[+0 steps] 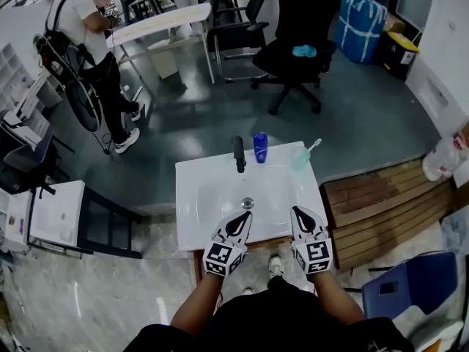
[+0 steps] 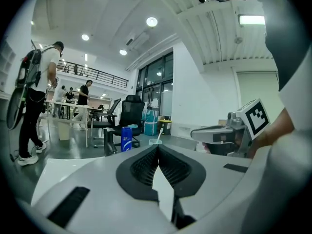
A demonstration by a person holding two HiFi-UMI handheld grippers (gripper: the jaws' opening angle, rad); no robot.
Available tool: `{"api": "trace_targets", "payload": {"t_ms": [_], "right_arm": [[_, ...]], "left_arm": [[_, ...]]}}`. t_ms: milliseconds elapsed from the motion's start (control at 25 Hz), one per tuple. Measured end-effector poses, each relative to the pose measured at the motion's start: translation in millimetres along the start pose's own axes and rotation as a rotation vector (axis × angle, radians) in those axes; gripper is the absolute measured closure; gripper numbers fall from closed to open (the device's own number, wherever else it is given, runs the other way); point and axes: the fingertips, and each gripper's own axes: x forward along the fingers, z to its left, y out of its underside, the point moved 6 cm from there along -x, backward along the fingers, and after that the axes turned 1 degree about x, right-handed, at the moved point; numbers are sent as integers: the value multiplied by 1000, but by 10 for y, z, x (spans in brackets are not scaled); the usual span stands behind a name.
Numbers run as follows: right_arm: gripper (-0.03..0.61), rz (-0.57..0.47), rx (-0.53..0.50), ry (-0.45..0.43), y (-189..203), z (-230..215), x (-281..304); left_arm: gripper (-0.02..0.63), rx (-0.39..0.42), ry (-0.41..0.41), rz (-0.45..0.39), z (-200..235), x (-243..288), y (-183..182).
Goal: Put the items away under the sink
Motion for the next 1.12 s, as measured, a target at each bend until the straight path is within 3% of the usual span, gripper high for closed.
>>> {"api": "trace_targets", "payload": {"t_ms": [560, 720, 960, 1120], "right_arm": [[555, 107, 10, -14, 286, -655, 565], [425, 144, 14, -11, 400, -790, 720], [287, 159, 55, 47, 563, -1085, 1045], [243, 155, 61, 87, 617, -1248, 1298]], "left_arm": [[595, -29, -11, 51, 153, 795, 57], [595, -39, -23, 65, 198, 945, 122], [595, -53, -24, 77, 271, 1134, 212], [595, -69, -26, 82, 308, 1198, 246]]}}
